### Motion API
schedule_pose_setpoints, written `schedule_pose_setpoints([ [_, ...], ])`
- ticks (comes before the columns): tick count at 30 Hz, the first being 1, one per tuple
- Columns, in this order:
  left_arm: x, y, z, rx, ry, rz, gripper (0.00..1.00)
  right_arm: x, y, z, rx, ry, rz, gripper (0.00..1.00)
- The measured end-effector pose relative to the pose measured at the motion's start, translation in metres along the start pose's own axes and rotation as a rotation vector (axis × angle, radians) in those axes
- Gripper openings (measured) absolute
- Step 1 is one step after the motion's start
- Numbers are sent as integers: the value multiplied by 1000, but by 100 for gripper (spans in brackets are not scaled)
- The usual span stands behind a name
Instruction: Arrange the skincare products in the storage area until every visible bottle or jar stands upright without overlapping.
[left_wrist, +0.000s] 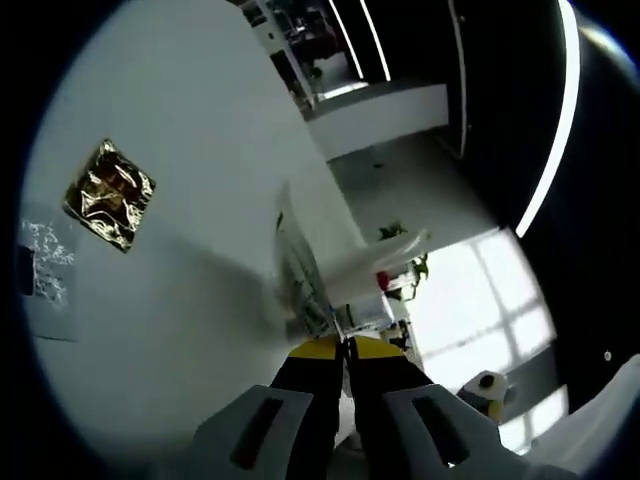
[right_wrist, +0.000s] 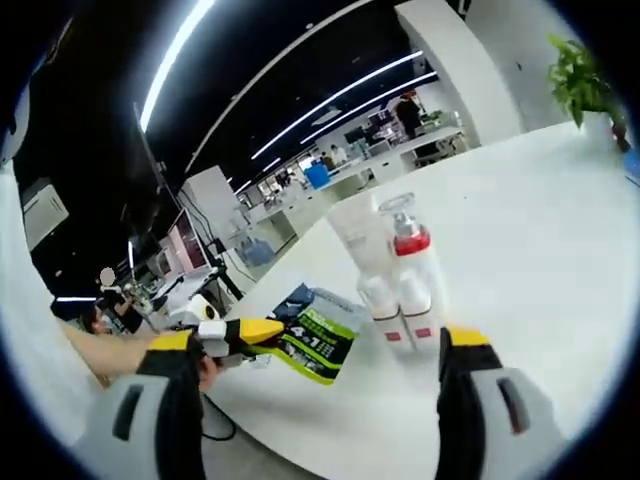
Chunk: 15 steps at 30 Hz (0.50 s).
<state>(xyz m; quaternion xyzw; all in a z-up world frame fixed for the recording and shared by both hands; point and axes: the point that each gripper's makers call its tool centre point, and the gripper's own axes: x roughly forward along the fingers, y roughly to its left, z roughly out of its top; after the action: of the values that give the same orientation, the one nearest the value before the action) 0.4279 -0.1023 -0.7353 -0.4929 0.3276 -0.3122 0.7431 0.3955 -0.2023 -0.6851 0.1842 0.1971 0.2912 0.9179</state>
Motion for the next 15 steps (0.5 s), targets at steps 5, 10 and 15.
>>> schedule_pose_setpoints([
  [5,2,17,-10,27,33,52,0,0,0,-1,-3,4,-3,100],
  [10,5,32,-15,61,70,124,0,0,-1,-2,9,2,-3,100],
  [15,5,45,-20,173,110,209,0,-1,-2,-2,8,0,-7,100],
])
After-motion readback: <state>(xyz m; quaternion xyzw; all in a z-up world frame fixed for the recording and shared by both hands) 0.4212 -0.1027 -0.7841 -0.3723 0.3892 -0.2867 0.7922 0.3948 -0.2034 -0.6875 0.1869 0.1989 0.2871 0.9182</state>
